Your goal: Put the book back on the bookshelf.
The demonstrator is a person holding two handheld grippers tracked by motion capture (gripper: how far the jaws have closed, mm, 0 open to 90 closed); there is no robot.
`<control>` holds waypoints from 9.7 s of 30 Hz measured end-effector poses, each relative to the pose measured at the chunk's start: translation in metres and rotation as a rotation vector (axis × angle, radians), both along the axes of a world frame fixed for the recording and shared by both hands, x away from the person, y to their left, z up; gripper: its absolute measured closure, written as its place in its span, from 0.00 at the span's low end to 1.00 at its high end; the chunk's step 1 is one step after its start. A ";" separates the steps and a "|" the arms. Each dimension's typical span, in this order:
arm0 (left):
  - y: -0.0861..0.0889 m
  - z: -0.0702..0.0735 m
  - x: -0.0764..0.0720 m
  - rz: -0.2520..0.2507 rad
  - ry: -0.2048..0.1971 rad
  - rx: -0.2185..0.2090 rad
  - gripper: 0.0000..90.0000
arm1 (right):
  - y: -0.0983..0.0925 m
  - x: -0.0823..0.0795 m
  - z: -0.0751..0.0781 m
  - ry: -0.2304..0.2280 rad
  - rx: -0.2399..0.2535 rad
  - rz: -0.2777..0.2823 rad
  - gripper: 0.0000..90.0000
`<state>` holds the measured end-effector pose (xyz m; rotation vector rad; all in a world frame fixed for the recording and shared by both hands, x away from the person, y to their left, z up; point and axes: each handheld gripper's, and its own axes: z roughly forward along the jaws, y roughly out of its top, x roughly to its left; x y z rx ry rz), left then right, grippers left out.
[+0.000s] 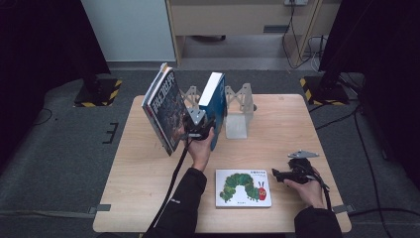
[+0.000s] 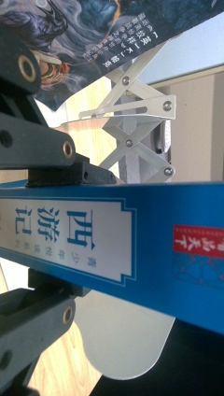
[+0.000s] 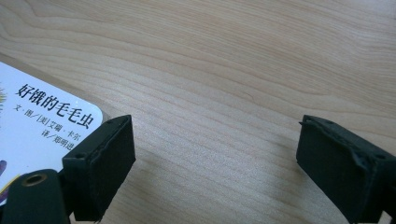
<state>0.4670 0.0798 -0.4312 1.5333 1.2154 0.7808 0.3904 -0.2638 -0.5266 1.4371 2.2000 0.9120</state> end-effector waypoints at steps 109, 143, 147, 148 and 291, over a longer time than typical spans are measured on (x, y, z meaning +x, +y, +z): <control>0.062 -0.022 -0.109 -0.402 0.315 0.180 0.32 | 0.012 -0.014 0.021 -0.013 0.093 -0.002 0.22; 0.086 -0.089 -0.084 -0.404 0.535 0.287 0.18 | 0.046 -0.033 0.012 0.079 0.108 0.127 0.41; 0.084 -0.092 -0.085 -0.417 0.520 0.296 0.12 | 0.047 -0.033 0.012 0.095 0.124 0.130 0.43; 0.083 -0.093 -0.086 -0.419 0.515 0.299 0.12 | 0.047 -0.033 0.012 0.097 0.128 0.131 0.43; 0.009 -0.102 -0.119 -0.706 0.440 0.102 0.06 | 0.037 -0.027 0.026 0.054 0.464 0.098 0.35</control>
